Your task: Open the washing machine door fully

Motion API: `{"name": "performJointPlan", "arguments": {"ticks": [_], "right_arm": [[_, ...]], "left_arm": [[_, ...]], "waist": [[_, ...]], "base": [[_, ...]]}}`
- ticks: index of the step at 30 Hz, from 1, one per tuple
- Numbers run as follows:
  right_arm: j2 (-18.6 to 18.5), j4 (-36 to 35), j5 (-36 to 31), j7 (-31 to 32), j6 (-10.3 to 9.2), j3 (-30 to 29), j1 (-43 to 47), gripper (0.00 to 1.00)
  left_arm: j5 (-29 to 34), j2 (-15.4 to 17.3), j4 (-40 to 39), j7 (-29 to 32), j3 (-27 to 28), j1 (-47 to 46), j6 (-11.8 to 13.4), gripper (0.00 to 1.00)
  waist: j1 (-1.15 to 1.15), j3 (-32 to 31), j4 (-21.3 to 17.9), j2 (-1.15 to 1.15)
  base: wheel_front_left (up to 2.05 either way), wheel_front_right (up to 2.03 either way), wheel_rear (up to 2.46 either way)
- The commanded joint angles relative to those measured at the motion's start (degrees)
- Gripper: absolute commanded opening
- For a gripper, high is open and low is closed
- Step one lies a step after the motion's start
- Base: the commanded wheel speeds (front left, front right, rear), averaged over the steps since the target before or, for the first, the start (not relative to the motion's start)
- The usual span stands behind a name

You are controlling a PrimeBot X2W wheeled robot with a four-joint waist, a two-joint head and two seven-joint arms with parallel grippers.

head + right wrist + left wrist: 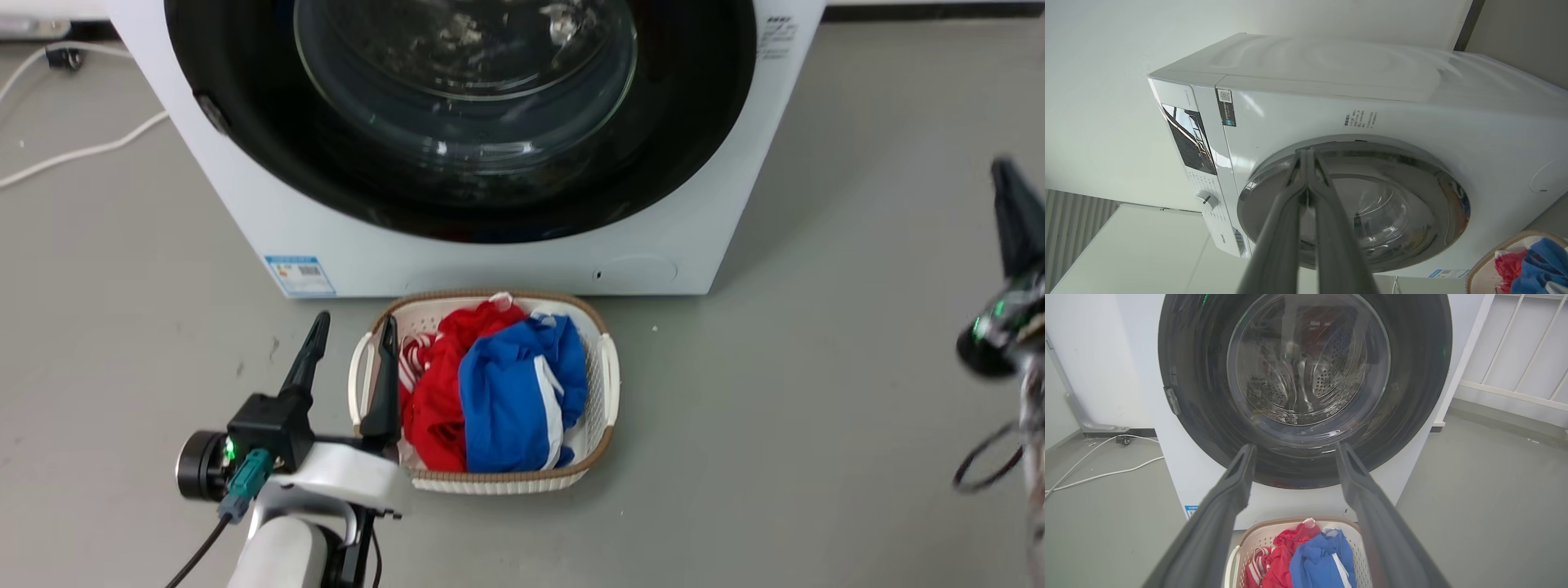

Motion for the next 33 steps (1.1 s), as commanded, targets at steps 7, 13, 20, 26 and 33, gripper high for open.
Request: {"name": "performJointPlan", "arguments": {"ticks": [7, 13, 20, 26, 33], "right_arm": [[-6.5, 18.0, -1.3, 5.0, 0.03, 4.0, -20.0, 0.00], [-9.9, 31.0, -5.1, 10.5, 0.03, 8.8, -34.6, 0.00], [-10.3, 39.6, -10.7, 14.4, 0.03, 14.2, -46.6, 0.00], [-9.6, 42.4, -13.7, 15.3, 0.03, 16.5, -52.4, 0.00], [-8.6, 43.8, -15.3, 14.7, 0.03, 17.5, -56.0, 0.00]], "left_arm": [[0.9, -0.6, -1.2, -0.4, -0.8, -4.0, -0.3, 1.00], [1.7, -1.2, -2.5, -0.5, -1.5, -6.7, -0.8, 1.00], [2.2, -2.0, -3.7, -0.5, -2.1, -8.7, -1.1, 1.00], [2.7, -2.7, -4.0, -0.5, -2.7, -10.3, -1.5, 1.00], [3.1, -3.3, -4.3, -0.5, -3.1, -11.1, -1.8, 1.00]], "waist": [[-0.01, 6.0, 2.8, 0.00], [-0.01, 10.1, 5.0, 0.00], [-0.01, 13.7, 7.0, 0.00], [-0.01, 16.0, 8.4, 0.00], [-0.01, 18.3, 9.6, 0.00]], "base": [[0.00, 0.00, 0.00], [0.00, 0.00, 0.00], [0.00, 0.00, 0.00], [0.00, 0.00, 0.00], [0.00, 0.00, 0.00]]}}
